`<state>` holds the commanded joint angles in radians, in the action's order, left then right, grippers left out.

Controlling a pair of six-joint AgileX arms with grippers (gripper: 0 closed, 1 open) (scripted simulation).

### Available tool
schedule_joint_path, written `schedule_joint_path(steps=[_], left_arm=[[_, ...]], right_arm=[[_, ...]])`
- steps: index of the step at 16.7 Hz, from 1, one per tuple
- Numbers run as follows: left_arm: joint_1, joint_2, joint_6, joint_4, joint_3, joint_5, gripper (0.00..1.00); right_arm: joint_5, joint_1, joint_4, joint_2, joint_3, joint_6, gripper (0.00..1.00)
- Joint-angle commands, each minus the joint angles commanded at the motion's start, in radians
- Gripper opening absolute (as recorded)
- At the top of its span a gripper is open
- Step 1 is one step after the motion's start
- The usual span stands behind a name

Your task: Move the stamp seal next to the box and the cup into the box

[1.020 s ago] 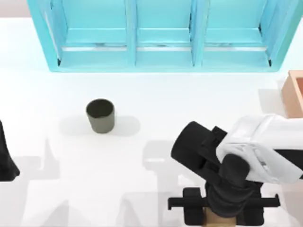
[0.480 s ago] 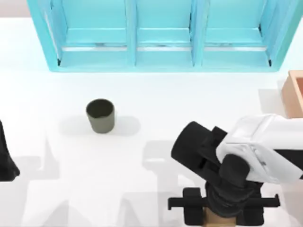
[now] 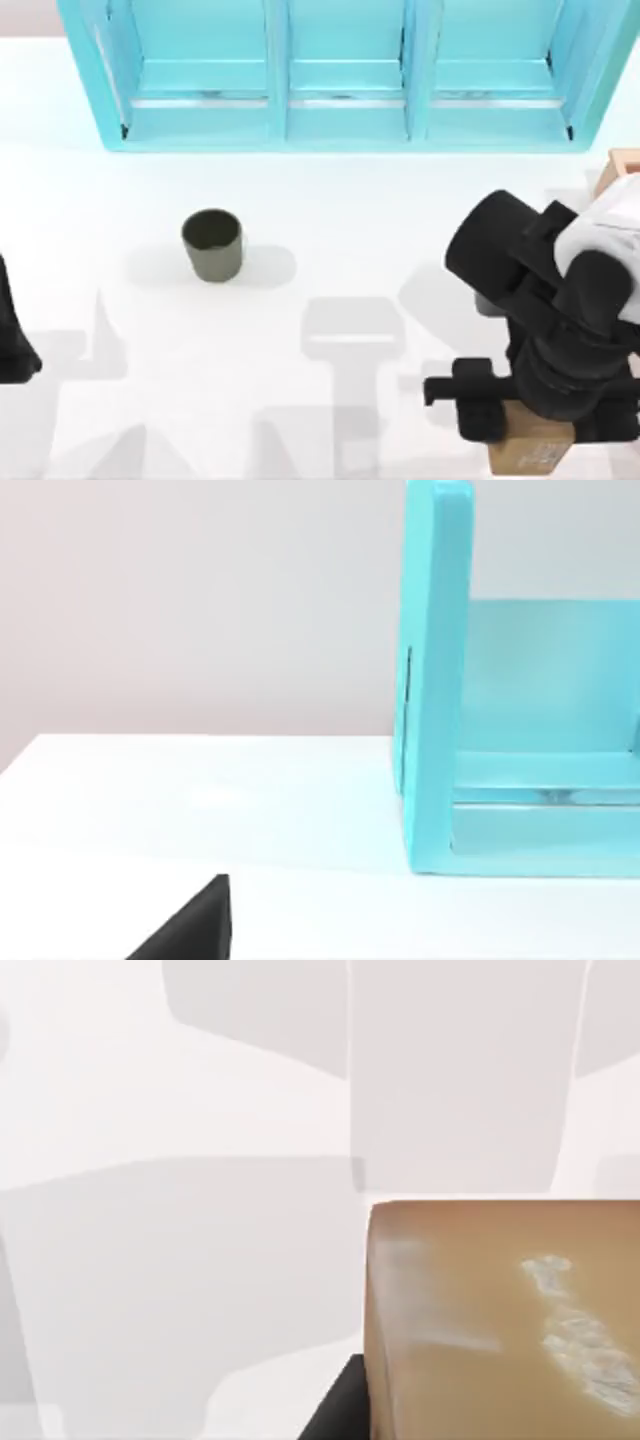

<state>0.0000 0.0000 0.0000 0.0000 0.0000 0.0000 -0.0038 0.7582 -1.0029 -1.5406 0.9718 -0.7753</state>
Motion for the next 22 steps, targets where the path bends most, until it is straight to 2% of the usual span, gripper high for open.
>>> schedule_joint_path(steps=[5, 13, 16, 22], left_arm=[[0.0, 0.0, 0.0, 0.0, 0.0, 0.0, 1.0], [0.0, 0.0, 0.0, 0.0, 0.0, 0.0, 1.0], [0.0, 0.0, 0.0, 0.0, 0.0, 0.0, 1.0], [0.0, 0.0, 0.0, 0.0, 0.0, 0.0, 1.0]], right_arm=[[-0.001, -0.137, -0.209, 0.194, 0.016, 0.143, 0.0], [0.0, -0.161, -0.235, 0.17, 0.052, 0.172, 0.0], [0.0, -0.213, -0.269, 0.047, 0.185, 0.223, 0.0], [0.005, -0.371, -0.347, -0.282, 0.63, 0.373, 0.0]])
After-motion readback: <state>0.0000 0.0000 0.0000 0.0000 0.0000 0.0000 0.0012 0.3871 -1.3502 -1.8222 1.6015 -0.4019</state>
